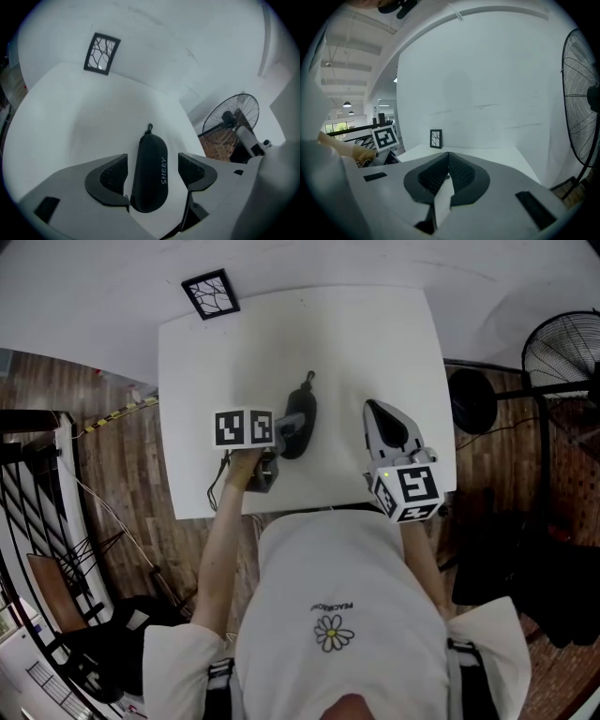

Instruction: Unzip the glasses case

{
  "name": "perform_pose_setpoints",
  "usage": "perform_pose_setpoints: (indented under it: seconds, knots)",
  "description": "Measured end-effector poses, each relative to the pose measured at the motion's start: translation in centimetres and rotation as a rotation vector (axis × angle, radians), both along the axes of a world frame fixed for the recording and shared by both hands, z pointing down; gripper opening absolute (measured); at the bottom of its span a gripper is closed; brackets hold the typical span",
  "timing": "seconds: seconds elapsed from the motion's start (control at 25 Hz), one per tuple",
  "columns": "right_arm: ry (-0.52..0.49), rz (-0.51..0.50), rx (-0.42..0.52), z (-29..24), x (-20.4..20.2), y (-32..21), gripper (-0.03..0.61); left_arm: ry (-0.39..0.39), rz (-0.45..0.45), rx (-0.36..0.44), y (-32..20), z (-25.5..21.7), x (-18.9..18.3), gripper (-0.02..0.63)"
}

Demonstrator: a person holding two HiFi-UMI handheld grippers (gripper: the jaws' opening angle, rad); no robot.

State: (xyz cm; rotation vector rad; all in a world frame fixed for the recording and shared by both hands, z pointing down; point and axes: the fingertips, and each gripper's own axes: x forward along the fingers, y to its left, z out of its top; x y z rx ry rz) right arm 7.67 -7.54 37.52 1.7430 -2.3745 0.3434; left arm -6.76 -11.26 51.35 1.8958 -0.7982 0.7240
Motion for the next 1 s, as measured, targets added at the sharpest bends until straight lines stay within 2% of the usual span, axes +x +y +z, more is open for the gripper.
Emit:
perform_pose_setpoints:
  seconds: [0.08,0.12,0.2,0.32,0.4,0.44,0.48,0.52,0.6,0.68,0.72,0.8,0.92,1.0]
  knots:
    - [-0.017,-0.029,-0.048,1.0,-1.1,0.0,0.006,0.03,-0.004,0.081,-0.4,-2.1,-1.1,0.316]
    - [-0.033,-0.055,-0.078,1.6,-2.1,0.2,0.006,0.028,0.005,0.131,-0.6,-2.9,-1.9,0.257]
    - [-0.081,-0.122,-0.144,3.1,-4.4,0.8,0.006,-0.012,0.049,0.229,-0.7,-3.6,-3.4,0.052]
    - [-0.152,-0.222,-0.276,5.9,-8.0,2.1,0.016,-0.081,0.185,0.338,-0.3,-3.5,-3.9,0.034]
    - [-0.164,-0.274,-0.337,7.2,-9.6,2.9,0.032,-0.146,0.385,0.492,0.2,-3.7,-2.7,0.037]
    - [-0.162,-0.292,-0.351,7.6,-9.9,3.2,0.032,-0.206,0.536,0.599,0.6,-3.7,-1.9,0.052]
    - [-0.161,-0.301,-0.356,7.8,-10.1,3.4,0.032,-0.283,0.715,0.711,1.2,-3.5,-1.1,0.091]
    - [-0.163,-0.304,-0.356,7.9,-10.0,3.5,0.032,-0.37,0.905,0.811,1.7,-3.0,-0.5,0.156]
    - [-0.174,-0.292,-0.35,7.7,-9.5,3.4,0.032,-0.558,1.247,0.941,2.4,-1.0,-0.2,0.301]
    - [-0.181,-0.271,-0.341,7.6,-8.7,3.2,0.032,-0.722,1.509,1.019,2.3,1.0,-0.8,0.327]
    - [-0.182,-0.26,-0.337,7.5,-8.3,3.1,0.031,-0.773,1.617,1.05,2.2,1.7,-1.1,0.327]
    - [-0.185,-0.238,-0.327,7.4,-7.4,3.0,0.032,-0.811,1.784,1.105,2.5,2.3,-1.1,0.327]
    - [-0.198,-0.199,-0.321,7.5,-6.1,3.1,0.032,-0.81,1.951,1.164,3.2,2.6,-0.2,0.325]
    - [-0.213,-0.177,-0.321,7.5,-5.5,3.3,0.032,-0.82,2.041,1.15,3.6,3.3,-0.1,0.325]
